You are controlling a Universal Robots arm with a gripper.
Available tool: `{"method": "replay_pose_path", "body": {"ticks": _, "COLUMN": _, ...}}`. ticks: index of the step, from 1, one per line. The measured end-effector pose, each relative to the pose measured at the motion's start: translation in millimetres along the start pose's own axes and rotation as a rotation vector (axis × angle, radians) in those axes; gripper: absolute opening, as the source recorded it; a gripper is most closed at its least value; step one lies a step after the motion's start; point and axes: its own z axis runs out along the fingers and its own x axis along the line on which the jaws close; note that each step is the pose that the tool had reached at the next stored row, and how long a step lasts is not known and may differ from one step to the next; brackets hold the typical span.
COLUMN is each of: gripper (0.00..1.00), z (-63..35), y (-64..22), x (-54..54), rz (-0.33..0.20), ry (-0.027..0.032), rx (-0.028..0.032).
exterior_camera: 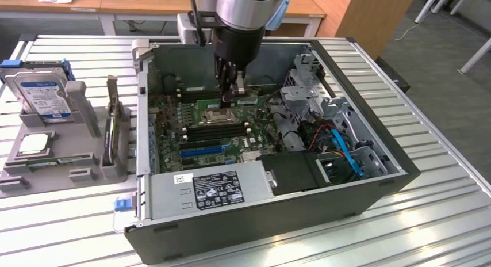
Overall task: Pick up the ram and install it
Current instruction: 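Insert the ram into the slot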
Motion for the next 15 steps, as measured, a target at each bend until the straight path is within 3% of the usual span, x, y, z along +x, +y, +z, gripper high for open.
{"method": "replay_pose_path", "body": {"ticks": 6, "gripper": 0.14, "z": 10.5, "y": -0.5, "x": 0.4, "rz": 0.000, "ry": 0.0000, "rx": 0.0001}}
{"method": "replay_pose_path", "body": {"ticks": 10, "gripper": 0.14, "z": 10.7, "y": 0.6, "x": -0.1, "rz": 0.001, "ry": 0.0002, "rx": -0.0002}}
{"method": "replay_pose_path", "body": {"ticks": 12, "gripper": 0.14, "z": 12.2, "y": 6.2, "x": -1.9, "rz": 0.004, "ry": 0.0009, "rx": -0.0001}}
{"method": "replay_pose_path", "body": {"ticks": 15, "gripper": 0.14, "z": 16.6, "y": 17.4, "x": -4.2, "rz": 0.006, "ry": 0.0090, "rx": -0.0004}}
